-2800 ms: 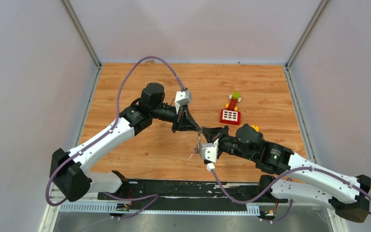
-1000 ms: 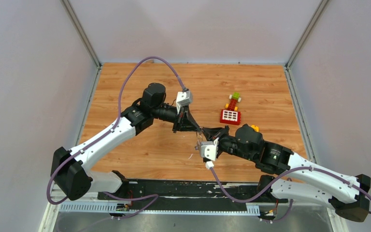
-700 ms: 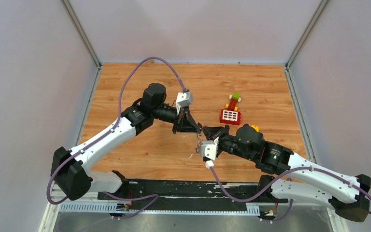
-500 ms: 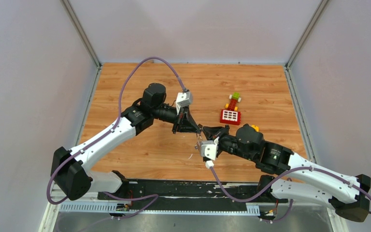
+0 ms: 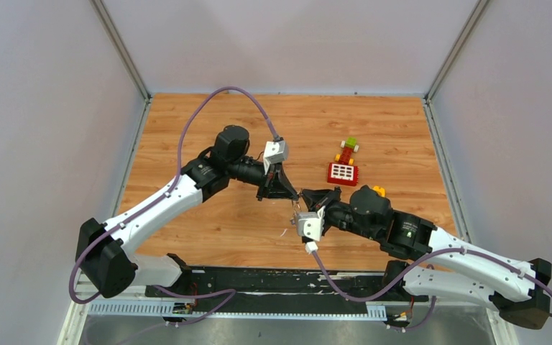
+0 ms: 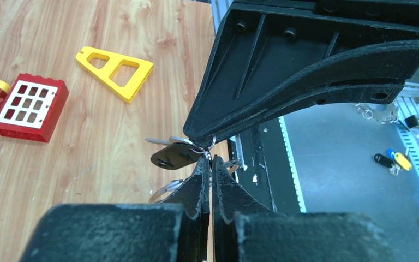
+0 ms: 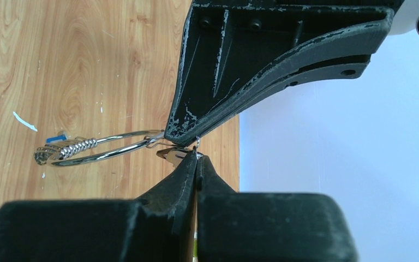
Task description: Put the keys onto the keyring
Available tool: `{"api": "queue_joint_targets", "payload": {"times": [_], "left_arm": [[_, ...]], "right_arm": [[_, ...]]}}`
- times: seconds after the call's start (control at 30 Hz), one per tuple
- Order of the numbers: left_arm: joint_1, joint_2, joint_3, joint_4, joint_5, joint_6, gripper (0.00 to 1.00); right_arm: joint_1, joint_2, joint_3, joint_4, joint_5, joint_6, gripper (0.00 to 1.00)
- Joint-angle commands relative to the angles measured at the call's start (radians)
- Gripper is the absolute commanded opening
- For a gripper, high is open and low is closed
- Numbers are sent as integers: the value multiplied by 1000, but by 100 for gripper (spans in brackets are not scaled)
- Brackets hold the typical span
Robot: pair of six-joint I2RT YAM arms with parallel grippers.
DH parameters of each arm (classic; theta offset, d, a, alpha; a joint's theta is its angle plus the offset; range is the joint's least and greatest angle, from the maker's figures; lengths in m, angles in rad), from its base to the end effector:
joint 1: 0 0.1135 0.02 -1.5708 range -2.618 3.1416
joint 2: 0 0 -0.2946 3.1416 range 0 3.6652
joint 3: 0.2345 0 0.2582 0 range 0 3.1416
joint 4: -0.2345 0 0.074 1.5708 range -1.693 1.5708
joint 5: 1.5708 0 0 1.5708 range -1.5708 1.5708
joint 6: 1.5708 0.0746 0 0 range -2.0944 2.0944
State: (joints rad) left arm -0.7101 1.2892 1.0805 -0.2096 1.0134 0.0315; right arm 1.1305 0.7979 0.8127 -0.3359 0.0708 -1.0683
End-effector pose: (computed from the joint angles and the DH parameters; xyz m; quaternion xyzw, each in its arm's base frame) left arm 0.1862 -0.2435 0.3571 0.5121 0.5875 -0.5423 0.3138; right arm 0.0923 0.1835 0.3413 -0.7127 0.3865 -0.0105 0.5852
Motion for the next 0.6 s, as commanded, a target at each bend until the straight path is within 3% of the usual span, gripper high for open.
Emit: {"api": "queue_joint_targets", "payload": {"times": [0.0, 0.33, 0.5, 0.57], "left_arm": [[-22, -5, 28, -105, 25, 63, 0], [-22, 33, 113, -307, -6, 223, 0], [-22, 13, 108, -315, -38, 313, 0], [-20, 3, 104, -309, -62, 350, 5]], "right_arm": [[-4, 5, 68, 58, 91, -66, 0], [-4, 26, 32, 64, 135, -128, 0], [-4, 1, 7, 58, 114, -153, 0], [-4, -4, 14, 42, 113, -159, 0]]}}
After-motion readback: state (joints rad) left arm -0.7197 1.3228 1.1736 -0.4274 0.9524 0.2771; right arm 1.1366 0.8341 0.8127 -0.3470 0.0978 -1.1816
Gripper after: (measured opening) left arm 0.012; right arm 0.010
